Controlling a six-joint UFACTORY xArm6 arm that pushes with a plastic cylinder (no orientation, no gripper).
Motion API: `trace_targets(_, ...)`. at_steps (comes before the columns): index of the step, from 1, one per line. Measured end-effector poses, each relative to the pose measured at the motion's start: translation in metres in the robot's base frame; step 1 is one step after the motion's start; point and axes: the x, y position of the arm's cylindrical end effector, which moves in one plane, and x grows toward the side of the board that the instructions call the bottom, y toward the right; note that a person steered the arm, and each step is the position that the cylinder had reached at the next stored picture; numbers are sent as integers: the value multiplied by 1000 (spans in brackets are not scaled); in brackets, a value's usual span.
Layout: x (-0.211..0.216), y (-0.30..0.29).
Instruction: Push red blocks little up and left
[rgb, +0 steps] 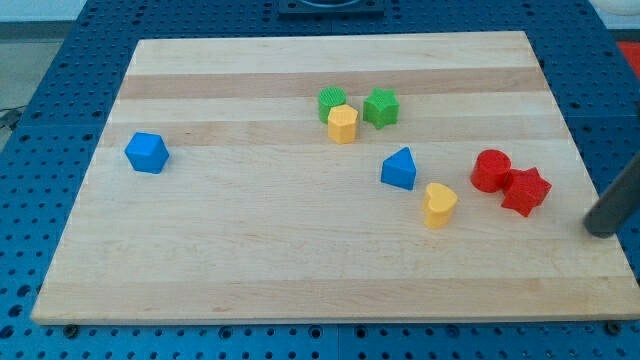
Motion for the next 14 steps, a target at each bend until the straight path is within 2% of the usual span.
trace_targets(2, -28, -66)
trace_targets(5, -111, -176)
trace_targets(6, -115, -192)
trace_targets(7, -113, -192)
trace_targets(8, -160, -139)
trace_targets(9, -182, -73)
trace_targets(10, -198, -73)
trace_targets(11, -158, -13)
trace_targets(12, -132, 0)
trace_targets(13, -82, -3)
trace_targets(14, -64, -7)
